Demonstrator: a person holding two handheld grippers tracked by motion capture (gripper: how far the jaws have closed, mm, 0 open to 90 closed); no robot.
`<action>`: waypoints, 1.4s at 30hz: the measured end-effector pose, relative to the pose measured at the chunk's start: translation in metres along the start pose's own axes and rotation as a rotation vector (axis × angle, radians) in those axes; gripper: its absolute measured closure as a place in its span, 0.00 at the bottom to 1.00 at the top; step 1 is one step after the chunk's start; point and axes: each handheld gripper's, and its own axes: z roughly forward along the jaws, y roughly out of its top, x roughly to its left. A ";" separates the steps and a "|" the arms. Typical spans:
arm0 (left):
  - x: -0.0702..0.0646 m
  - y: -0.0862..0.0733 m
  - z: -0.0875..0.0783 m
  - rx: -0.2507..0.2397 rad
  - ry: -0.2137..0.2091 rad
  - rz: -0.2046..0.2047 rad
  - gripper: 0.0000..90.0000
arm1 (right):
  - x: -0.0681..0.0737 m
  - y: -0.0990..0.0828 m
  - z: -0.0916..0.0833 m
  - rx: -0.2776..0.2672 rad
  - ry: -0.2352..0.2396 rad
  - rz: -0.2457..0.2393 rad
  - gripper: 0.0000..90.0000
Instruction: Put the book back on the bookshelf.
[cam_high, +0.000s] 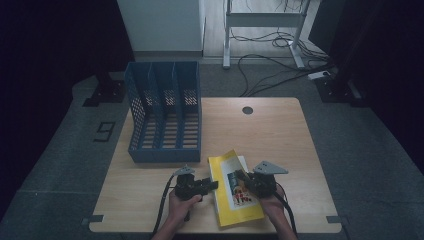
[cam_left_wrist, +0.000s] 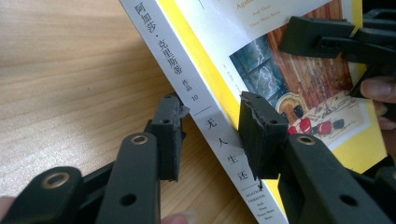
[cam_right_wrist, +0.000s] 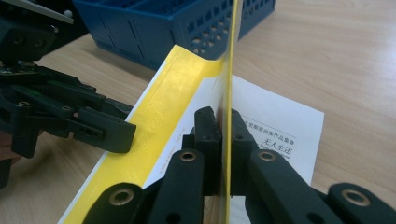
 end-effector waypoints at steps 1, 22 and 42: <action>-0.001 0.000 -0.001 -0.005 0.001 0.005 0.68 | 0.000 0.001 -0.001 -0.006 0.003 -0.003 0.97; 0.007 0.001 -0.006 -0.049 -0.098 -0.065 0.67 | 0.010 0.010 -0.014 -0.077 0.048 -0.038 0.97; 0.003 -0.002 0.002 -0.012 -0.093 -0.049 0.68 | -0.003 -0.002 0.000 -0.057 0.136 0.022 0.98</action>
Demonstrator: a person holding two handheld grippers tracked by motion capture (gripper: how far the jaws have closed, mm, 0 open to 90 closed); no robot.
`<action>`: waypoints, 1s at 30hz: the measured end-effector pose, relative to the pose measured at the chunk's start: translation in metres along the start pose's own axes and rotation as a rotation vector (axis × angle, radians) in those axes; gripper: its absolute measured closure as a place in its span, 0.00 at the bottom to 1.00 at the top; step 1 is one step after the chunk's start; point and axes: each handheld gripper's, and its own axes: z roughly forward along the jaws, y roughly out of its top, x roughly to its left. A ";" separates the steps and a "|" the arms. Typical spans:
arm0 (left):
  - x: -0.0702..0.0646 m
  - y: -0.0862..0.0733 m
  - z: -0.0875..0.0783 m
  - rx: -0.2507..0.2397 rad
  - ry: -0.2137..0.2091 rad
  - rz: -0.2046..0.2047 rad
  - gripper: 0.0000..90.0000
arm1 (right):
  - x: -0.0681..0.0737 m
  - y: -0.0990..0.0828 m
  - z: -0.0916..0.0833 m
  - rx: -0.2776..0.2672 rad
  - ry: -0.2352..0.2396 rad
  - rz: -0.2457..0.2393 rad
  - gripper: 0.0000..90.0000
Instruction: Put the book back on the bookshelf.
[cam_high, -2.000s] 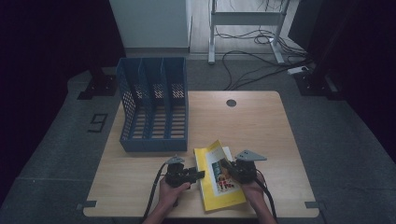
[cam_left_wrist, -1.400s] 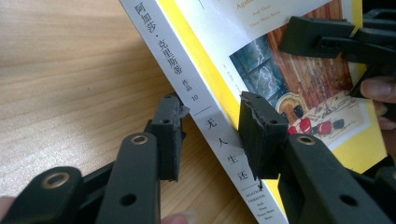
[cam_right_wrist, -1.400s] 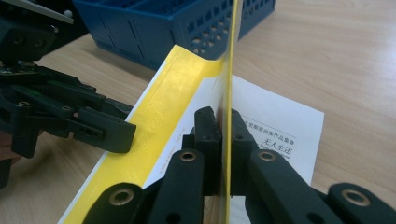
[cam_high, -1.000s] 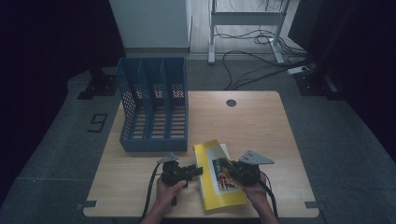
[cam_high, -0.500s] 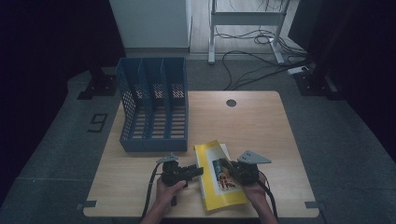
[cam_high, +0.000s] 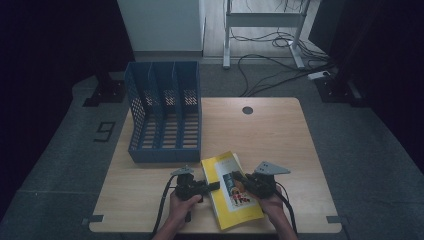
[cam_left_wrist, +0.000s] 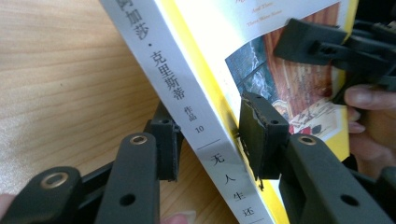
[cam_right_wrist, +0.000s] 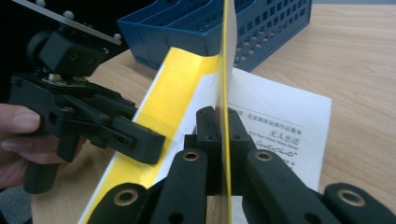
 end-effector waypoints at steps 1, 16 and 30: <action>-0.001 0.002 -0.003 -0.012 -0.002 0.002 0.69 | -0.001 0.000 -0.001 -0.003 -0.001 0.002 0.97; 0.007 0.003 -0.008 -0.021 -0.023 -0.075 0.75 | 0.010 0.004 -0.003 -0.016 -0.003 -0.058 0.97; -0.014 0.014 -0.025 -0.081 0.035 0.059 0.78 | 0.020 0.012 -0.012 -0.094 -0.011 -0.125 0.96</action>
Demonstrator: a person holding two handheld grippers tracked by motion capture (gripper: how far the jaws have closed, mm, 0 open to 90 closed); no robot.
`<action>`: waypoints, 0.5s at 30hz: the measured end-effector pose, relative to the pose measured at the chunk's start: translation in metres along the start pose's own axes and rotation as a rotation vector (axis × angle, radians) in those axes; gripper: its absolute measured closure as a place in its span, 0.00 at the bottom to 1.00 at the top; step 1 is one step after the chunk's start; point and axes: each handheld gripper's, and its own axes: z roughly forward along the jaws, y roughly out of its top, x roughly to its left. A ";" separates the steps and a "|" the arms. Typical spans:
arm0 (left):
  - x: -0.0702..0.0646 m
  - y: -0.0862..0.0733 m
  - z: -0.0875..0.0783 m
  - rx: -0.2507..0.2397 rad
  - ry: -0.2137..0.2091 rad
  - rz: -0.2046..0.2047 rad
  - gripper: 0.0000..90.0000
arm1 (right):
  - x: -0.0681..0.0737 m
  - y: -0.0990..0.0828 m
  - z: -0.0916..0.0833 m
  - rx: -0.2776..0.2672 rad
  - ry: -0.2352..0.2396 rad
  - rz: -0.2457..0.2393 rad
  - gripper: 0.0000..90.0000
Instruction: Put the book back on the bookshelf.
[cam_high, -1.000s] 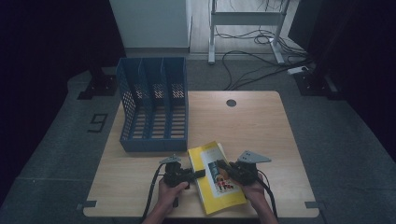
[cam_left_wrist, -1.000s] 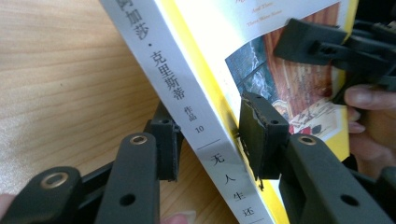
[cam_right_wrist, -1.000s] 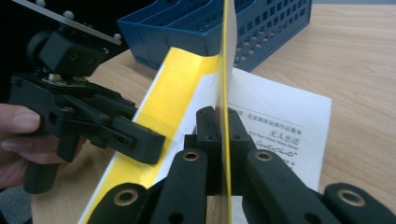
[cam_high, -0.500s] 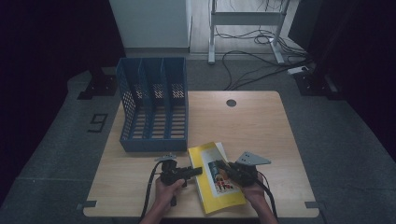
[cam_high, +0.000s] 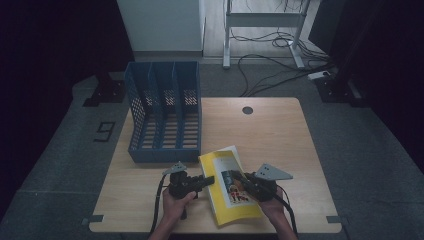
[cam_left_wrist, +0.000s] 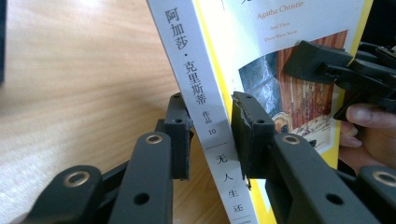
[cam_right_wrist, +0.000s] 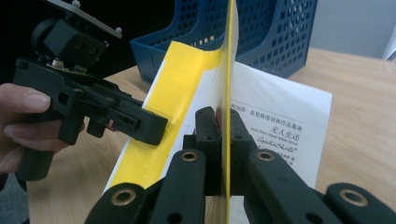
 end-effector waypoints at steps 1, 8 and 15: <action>-0.002 0.002 -0.003 -0.017 0.002 0.015 0.78 | 0.000 0.000 0.000 -0.004 -0.002 -0.006 0.96; -0.008 0.004 -0.009 -0.051 -0.003 0.072 0.81 | -0.002 0.001 -0.002 -0.005 0.001 0.001 0.93; -0.010 0.004 -0.010 -0.057 -0.009 0.089 0.81 | -0.006 0.000 -0.001 0.026 -0.011 0.002 0.83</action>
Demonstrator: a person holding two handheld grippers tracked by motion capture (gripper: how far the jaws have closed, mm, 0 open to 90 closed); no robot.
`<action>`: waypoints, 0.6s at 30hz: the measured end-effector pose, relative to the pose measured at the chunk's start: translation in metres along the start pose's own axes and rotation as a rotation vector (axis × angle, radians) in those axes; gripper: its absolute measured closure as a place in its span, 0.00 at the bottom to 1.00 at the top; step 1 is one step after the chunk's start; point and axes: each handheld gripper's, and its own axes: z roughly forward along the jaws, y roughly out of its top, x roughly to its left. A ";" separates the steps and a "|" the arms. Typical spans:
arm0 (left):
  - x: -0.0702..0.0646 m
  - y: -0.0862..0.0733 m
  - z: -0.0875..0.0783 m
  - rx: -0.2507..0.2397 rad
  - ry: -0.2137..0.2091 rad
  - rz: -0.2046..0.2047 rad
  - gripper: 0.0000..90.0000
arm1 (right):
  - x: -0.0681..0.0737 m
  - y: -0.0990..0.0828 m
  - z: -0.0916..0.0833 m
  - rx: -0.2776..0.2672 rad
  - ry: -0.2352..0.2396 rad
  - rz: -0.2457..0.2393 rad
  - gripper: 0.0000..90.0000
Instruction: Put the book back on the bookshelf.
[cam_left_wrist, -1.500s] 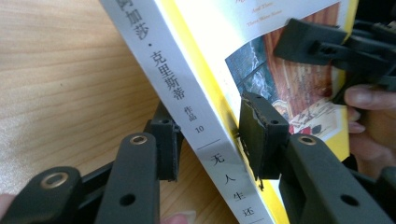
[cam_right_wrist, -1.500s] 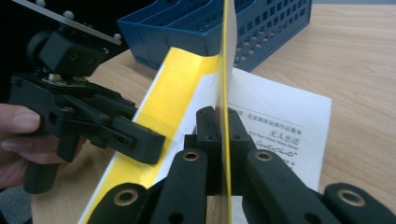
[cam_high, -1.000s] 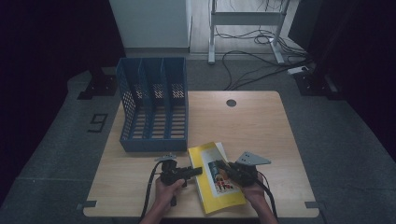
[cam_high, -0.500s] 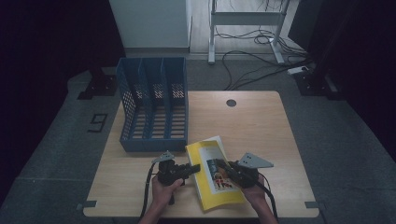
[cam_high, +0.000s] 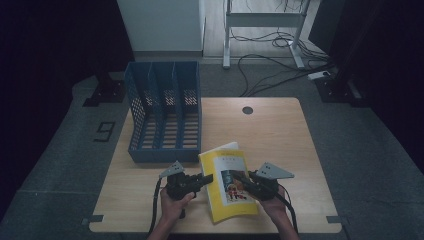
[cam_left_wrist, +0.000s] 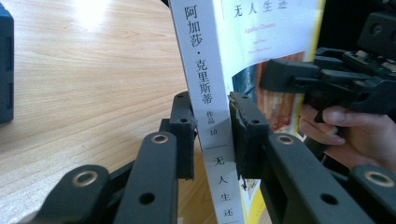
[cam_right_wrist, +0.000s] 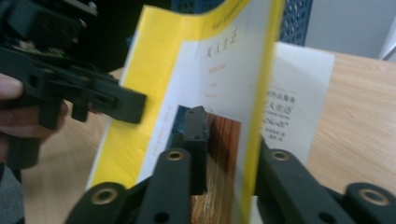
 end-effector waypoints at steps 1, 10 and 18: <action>-0.001 0.000 0.000 0.001 0.000 0.006 0.81 | -0.001 -0.001 0.001 0.006 -0.001 0.006 0.80; -0.008 0.001 -0.001 -0.009 -0.019 0.061 0.81 | -0.015 -0.007 0.005 0.053 -0.029 0.105 0.48; -0.015 0.002 -0.001 -0.013 -0.026 0.089 0.82 | -0.016 -0.004 0.004 0.036 -0.077 0.112 0.31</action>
